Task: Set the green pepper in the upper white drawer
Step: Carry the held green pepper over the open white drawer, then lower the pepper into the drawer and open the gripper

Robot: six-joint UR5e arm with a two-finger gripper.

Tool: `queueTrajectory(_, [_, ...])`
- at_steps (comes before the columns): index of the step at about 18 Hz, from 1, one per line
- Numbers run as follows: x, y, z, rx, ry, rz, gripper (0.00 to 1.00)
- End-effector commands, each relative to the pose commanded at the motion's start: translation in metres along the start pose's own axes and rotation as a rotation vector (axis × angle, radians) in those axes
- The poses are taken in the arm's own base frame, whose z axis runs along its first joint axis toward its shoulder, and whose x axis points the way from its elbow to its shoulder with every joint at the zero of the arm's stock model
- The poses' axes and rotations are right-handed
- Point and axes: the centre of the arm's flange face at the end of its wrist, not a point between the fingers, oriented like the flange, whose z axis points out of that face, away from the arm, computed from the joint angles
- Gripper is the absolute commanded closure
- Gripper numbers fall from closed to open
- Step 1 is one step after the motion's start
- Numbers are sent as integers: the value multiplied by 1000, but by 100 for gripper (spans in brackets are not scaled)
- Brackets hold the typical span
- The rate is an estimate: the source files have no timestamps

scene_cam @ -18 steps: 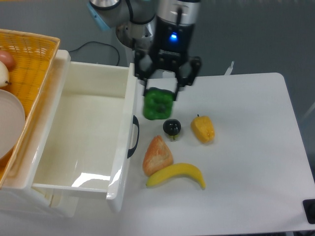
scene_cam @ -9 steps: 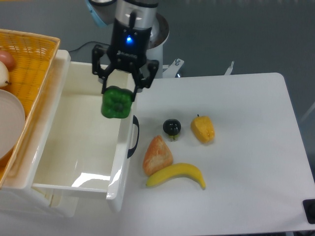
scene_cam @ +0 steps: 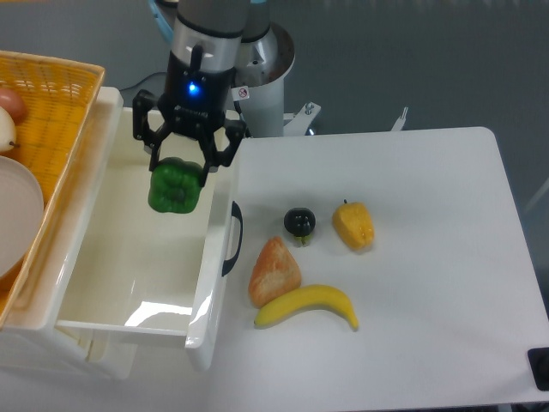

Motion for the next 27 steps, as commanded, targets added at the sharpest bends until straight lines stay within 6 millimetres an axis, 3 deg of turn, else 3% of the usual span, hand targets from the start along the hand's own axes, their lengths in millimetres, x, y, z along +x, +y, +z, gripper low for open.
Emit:
queueTrajectory(7, [-5, -2, 36, -62, 16, -3, 64])
queueTrajectory(10, [8, -2, 59, -119, -23, 34, 63])
queueTrajectory(14, [7, -4, 69, -118, -27, 35, 62])
queueTrajectory(18, [13, -4, 76, -129, -22, 47, 46])
queueTrajectory(20, [13, -4, 76, -130, -25, 51, 27])
queueTrajectory(25, [14, -4, 84, -148, -36, 66, 10])
queueTrajectory(27, [14, -5, 83, -144, -38, 68, 8])
